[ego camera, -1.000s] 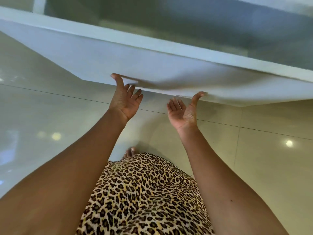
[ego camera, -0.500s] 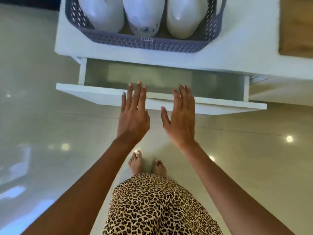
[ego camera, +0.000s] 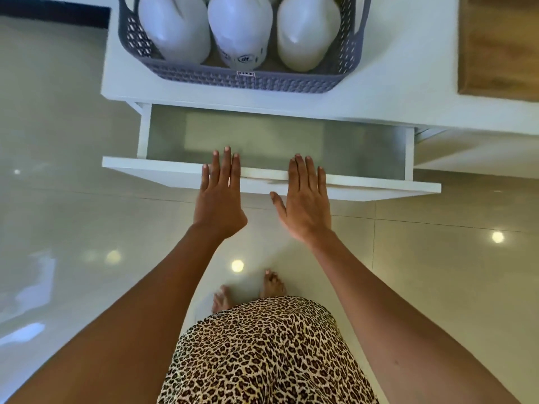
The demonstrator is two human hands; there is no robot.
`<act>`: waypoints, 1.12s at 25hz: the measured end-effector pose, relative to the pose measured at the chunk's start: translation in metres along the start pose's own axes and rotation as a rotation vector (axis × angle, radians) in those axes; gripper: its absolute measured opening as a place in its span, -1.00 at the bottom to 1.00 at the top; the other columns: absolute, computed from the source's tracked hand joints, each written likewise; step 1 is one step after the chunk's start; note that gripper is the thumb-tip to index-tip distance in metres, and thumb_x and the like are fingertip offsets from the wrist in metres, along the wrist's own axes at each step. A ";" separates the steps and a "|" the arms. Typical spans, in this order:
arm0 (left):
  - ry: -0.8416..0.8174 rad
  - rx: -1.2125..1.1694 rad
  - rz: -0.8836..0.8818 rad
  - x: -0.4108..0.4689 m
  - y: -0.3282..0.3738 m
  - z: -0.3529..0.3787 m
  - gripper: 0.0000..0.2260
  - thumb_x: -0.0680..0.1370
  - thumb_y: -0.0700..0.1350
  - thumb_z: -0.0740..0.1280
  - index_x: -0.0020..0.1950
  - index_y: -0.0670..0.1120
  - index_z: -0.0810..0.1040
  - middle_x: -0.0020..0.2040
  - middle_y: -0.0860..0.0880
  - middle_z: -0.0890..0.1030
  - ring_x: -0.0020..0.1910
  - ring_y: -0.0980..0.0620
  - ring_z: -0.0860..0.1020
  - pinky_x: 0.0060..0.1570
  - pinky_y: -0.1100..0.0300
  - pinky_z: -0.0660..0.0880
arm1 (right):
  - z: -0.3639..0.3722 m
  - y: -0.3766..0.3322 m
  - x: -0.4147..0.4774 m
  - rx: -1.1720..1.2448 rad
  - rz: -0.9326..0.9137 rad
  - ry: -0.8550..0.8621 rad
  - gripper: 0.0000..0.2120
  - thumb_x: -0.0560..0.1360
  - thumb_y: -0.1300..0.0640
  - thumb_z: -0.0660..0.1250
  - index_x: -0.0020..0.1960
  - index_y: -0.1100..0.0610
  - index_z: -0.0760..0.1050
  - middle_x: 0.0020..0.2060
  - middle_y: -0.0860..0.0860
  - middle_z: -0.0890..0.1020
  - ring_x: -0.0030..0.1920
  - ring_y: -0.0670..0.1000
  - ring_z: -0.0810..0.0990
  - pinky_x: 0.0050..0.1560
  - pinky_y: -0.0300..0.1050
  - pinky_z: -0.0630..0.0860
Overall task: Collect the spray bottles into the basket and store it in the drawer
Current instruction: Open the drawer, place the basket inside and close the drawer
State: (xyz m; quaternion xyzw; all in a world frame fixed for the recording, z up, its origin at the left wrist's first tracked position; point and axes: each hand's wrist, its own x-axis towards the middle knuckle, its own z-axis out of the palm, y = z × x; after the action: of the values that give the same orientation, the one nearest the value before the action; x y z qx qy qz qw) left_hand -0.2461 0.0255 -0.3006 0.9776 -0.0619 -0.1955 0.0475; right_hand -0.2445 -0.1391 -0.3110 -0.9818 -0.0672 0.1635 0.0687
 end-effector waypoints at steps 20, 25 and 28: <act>-0.398 -0.052 0.051 -0.185 0.002 0.044 -0.21 0.50 -0.24 0.19 0.44 -0.19 -0.38 0.48 -0.17 -0.38 0.47 -0.18 -0.35 0.45 -0.03 -0.24 | 0.046 -0.043 -0.193 0.045 0.063 -0.317 -0.23 0.54 -0.08 0.06 0.46 0.22 -0.35 0.50 0.11 -0.29 0.48 0.12 -0.37 0.46 0.08 -0.35; -0.426 -0.100 0.043 -0.202 0.002 0.053 -0.27 0.49 -0.31 0.12 0.45 -0.20 -0.35 0.49 -0.19 -0.37 0.46 -0.20 -0.36 0.44 -0.05 -0.26 | 0.055 -0.046 -0.212 0.056 0.075 -0.335 -0.27 0.56 -0.02 0.02 0.45 0.22 -0.39 0.50 0.11 -0.32 0.48 0.12 -0.37 0.44 0.04 -0.37; -0.458 -0.132 0.040 -0.199 0.003 0.052 -0.29 0.49 -0.33 0.09 0.46 -0.20 -0.34 0.49 -0.18 -0.37 0.46 -0.19 -0.36 0.44 -0.04 -0.27 | 0.055 -0.046 -0.211 0.051 0.070 -0.343 -0.27 0.56 -0.02 0.02 0.45 0.21 -0.40 0.49 0.11 -0.33 0.48 0.12 -0.37 0.42 0.02 -0.38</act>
State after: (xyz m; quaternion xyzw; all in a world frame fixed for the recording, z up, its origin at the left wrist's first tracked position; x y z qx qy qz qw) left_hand -0.4486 0.0471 -0.2737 0.9009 -0.0776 -0.4150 0.1001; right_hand -0.4654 -0.1205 -0.2901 -0.9393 -0.0393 0.3325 0.0752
